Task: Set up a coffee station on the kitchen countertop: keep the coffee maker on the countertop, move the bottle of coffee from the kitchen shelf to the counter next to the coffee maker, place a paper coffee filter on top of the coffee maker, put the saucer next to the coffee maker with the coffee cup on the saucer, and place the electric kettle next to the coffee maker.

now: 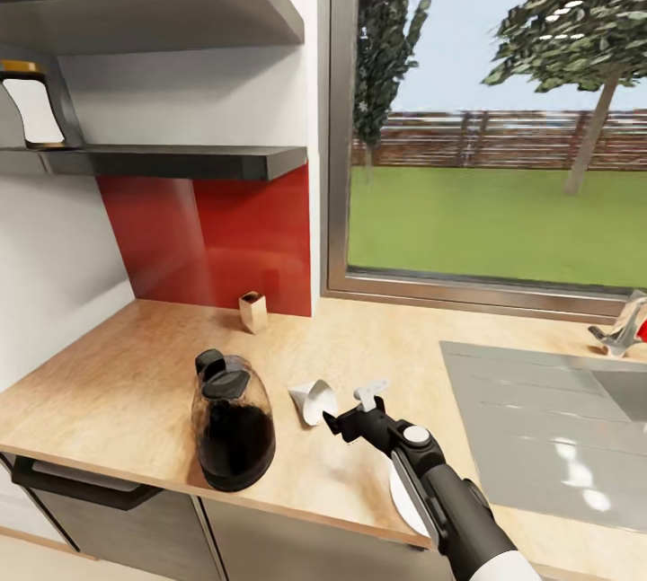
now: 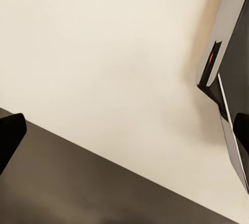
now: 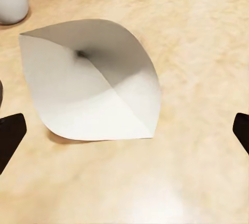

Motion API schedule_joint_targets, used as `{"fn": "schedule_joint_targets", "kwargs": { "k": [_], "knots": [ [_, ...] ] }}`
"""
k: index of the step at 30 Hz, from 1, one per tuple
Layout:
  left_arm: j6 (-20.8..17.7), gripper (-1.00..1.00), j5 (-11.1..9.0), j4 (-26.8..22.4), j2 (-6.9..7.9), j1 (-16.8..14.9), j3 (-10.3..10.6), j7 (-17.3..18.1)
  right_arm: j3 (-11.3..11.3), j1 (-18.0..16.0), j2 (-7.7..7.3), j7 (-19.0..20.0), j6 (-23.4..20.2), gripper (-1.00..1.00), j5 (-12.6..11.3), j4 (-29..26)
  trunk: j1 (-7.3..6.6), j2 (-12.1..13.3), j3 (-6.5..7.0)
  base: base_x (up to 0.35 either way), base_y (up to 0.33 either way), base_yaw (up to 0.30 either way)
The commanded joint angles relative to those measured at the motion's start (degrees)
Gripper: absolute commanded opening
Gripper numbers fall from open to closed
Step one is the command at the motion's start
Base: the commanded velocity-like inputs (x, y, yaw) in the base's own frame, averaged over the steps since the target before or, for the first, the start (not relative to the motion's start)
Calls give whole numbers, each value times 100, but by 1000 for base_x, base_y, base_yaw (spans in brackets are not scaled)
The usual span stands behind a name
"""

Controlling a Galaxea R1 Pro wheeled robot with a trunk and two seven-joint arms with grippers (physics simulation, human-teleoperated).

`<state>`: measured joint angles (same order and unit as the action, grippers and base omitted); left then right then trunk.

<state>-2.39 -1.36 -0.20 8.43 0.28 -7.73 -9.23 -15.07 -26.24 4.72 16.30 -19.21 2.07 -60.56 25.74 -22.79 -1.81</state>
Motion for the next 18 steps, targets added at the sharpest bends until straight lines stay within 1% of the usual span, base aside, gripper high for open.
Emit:
{"fn": "schedule_joint_targets", "kwargs": {
  "k": [1, 6, 12, 14, 16, 18],
  "knots": [
    [-16, 100, -14, -6, -5, -1, -26, -8, 5, -4, 2, 23, -30, 100, 25, -6, 4, -13, -11, 45, 6, 0],
    [-14, 100, -14, -6, -23, -1, -26, -9, 4, -4, 2, 16, -33, 100, 30, -2, 4, -13, -11, 23, 2, 0],
    [-16, 100, -14, -6, -25, -1, -26, -9, 4, -3, 2, 6, -38, 100, 34, -8, 4, -13, -11, 204, 35, 0],
    [-16, 100, -14, -6, -25, -1, -26, -9, 4, -4, 2, 5, -39, 100, 77, -9, 4, -13, -11, 134, 18, 0],
    [-16, 100, -14, -6, -25, -1, -26, -9, 4, -4, 2, 5, -37, 100, 197, -9, 4, -13, -11, 47, 6, 0],
    [-16, 100, -14, -6, -25, -1, -26, -9, 4, -4, 2, 5, -34, 100, 243, -5, 4, -13, -11, 18, 2, 0]
  ]
}}
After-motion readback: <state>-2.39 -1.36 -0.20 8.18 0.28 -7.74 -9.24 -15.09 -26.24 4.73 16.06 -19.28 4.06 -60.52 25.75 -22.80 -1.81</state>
